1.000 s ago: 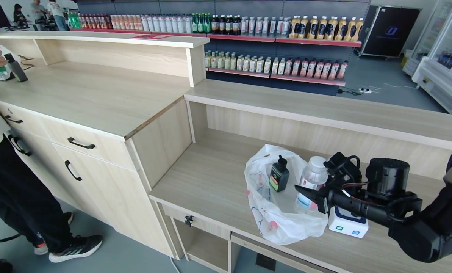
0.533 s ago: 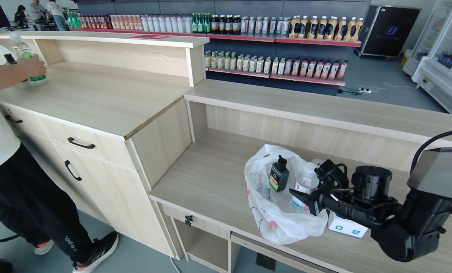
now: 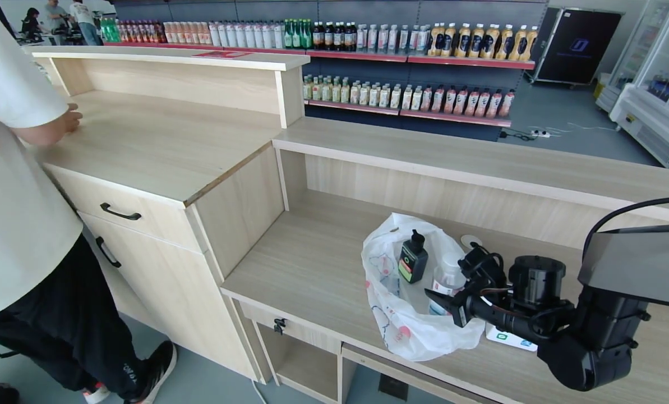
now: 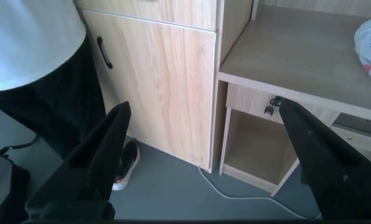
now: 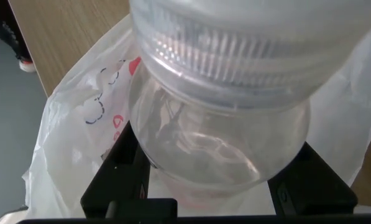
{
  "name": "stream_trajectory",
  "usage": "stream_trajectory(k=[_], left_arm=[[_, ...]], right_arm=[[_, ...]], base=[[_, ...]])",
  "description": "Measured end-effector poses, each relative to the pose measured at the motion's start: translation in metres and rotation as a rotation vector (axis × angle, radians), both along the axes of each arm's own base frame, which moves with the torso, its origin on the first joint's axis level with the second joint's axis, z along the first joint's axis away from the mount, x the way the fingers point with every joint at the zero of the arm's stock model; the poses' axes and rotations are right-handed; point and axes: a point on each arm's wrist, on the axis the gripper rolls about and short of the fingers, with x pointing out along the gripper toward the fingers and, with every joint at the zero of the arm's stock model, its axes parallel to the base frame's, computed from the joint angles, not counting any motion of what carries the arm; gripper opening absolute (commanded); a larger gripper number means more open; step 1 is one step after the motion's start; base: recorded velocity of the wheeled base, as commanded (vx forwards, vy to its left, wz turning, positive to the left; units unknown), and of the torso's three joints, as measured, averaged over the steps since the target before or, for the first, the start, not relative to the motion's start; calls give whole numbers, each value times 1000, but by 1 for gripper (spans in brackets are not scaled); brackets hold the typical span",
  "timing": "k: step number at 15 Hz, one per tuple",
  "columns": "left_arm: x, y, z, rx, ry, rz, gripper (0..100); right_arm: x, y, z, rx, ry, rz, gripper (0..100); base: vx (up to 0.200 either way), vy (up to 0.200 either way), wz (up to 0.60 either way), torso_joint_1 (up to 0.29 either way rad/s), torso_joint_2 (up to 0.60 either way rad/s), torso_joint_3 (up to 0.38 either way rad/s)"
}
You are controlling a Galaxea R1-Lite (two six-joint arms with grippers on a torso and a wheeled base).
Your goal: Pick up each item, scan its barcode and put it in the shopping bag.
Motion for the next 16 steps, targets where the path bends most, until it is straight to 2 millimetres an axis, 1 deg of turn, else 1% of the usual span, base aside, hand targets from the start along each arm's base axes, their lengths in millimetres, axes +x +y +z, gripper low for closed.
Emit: stream_trajectory(k=[4,10,11,16], left_arm=[[0,0,0,0,0,1,100],[0,0,0,0,0,1,100],[0,0,0,0,0,1,100],[0,0,0,0,0,1,100]], right_arm=[[1,-1,-6,-10,10,0,0],[2,-10,-9,-21,21,-23,0],[2,-12,-8,-21,23,-28,100],[-2,-13,4,-7,9,-3,100]], base=[[0,0,0,0,0,0],[0,0,0,0,0,0],[0,0,0,0,0,0],[0,0,0,0,0,0]])
